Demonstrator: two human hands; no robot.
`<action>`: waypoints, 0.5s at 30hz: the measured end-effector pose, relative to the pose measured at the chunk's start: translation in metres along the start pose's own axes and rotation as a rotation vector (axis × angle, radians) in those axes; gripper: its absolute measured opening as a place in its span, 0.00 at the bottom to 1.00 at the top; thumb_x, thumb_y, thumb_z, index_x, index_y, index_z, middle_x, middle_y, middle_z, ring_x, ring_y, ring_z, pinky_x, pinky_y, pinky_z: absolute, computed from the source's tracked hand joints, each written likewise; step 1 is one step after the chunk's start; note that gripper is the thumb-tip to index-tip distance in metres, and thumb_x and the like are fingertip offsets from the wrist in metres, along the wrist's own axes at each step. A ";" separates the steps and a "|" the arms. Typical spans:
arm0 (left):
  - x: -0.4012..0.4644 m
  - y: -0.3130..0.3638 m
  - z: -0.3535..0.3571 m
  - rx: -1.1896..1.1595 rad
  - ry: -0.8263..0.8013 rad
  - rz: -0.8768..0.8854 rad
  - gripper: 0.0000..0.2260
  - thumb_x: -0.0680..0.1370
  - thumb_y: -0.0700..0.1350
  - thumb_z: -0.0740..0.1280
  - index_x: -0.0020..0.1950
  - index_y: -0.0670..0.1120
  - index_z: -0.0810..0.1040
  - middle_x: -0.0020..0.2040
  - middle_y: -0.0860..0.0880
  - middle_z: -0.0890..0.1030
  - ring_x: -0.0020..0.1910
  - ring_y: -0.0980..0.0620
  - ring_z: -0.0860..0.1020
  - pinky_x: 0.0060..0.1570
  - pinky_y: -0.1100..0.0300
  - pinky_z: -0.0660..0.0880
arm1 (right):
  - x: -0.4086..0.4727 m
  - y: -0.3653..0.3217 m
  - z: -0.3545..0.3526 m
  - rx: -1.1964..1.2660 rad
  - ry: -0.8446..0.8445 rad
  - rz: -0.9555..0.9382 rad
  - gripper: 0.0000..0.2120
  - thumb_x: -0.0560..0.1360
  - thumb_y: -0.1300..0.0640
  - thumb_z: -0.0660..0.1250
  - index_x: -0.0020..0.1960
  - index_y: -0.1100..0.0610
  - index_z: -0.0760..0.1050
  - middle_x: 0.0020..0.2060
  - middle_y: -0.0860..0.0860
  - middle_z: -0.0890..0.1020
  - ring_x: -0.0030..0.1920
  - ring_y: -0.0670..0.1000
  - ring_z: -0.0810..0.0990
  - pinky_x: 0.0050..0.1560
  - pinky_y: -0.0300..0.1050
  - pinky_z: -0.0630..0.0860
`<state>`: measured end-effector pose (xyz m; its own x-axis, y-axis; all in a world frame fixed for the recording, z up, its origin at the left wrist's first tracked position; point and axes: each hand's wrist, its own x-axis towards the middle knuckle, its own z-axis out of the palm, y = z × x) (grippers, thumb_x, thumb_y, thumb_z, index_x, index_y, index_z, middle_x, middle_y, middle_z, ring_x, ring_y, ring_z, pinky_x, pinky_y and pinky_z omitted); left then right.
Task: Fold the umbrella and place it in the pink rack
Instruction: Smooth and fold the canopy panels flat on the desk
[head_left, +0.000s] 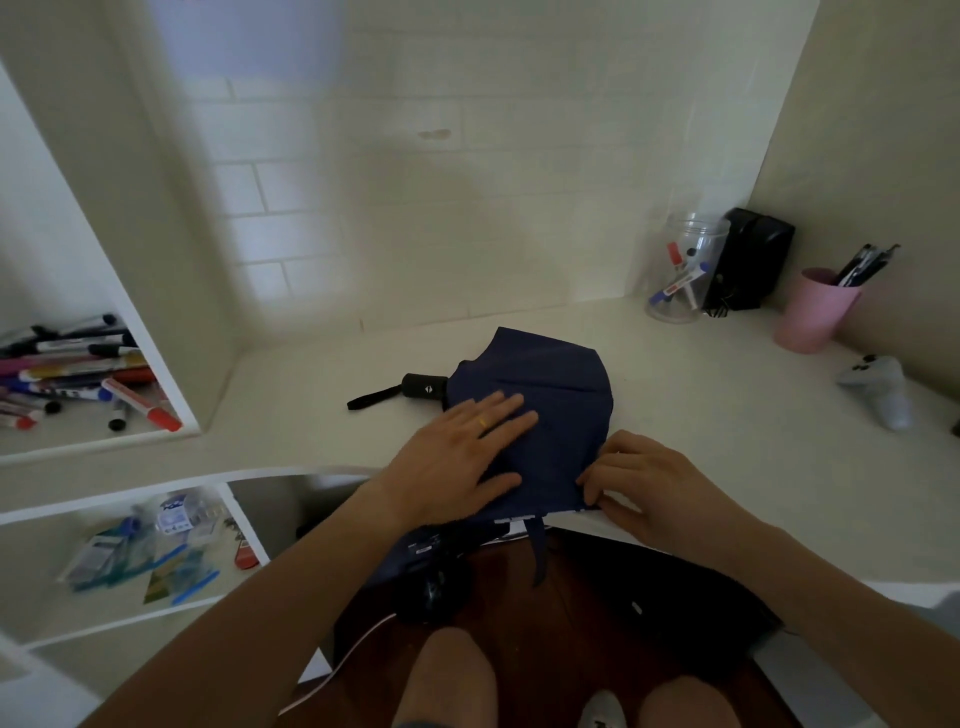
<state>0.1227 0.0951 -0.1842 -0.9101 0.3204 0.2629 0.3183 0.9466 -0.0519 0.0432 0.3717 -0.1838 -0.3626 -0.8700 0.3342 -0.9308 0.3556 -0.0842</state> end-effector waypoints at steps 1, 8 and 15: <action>-0.001 -0.002 0.004 0.032 -0.084 0.002 0.29 0.83 0.64 0.51 0.82 0.56 0.52 0.84 0.52 0.49 0.82 0.53 0.48 0.80 0.53 0.50 | 0.001 -0.001 -0.005 0.009 -0.049 0.020 0.04 0.73 0.55 0.69 0.45 0.46 0.79 0.47 0.40 0.83 0.50 0.46 0.77 0.48 0.47 0.79; -0.004 -0.004 0.022 0.056 -0.161 0.003 0.28 0.83 0.65 0.42 0.82 0.60 0.44 0.83 0.54 0.42 0.81 0.55 0.41 0.80 0.52 0.46 | 0.048 -0.024 0.002 0.089 0.091 0.184 0.19 0.82 0.47 0.55 0.70 0.47 0.73 0.72 0.46 0.73 0.73 0.48 0.69 0.72 0.46 0.68; 0.008 -0.026 0.029 -0.060 -0.255 -0.013 0.28 0.82 0.68 0.42 0.80 0.65 0.39 0.82 0.59 0.37 0.80 0.60 0.36 0.81 0.52 0.43 | 0.058 0.008 0.037 -0.117 -0.310 0.275 0.35 0.81 0.32 0.45 0.82 0.46 0.40 0.80 0.42 0.36 0.78 0.42 0.32 0.76 0.42 0.34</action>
<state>0.0991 0.0738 -0.2082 -0.9494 0.3139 0.0111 0.3140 0.9494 0.0090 0.0130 0.3116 -0.2003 -0.6094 -0.7927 0.0151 -0.7928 0.6092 -0.0174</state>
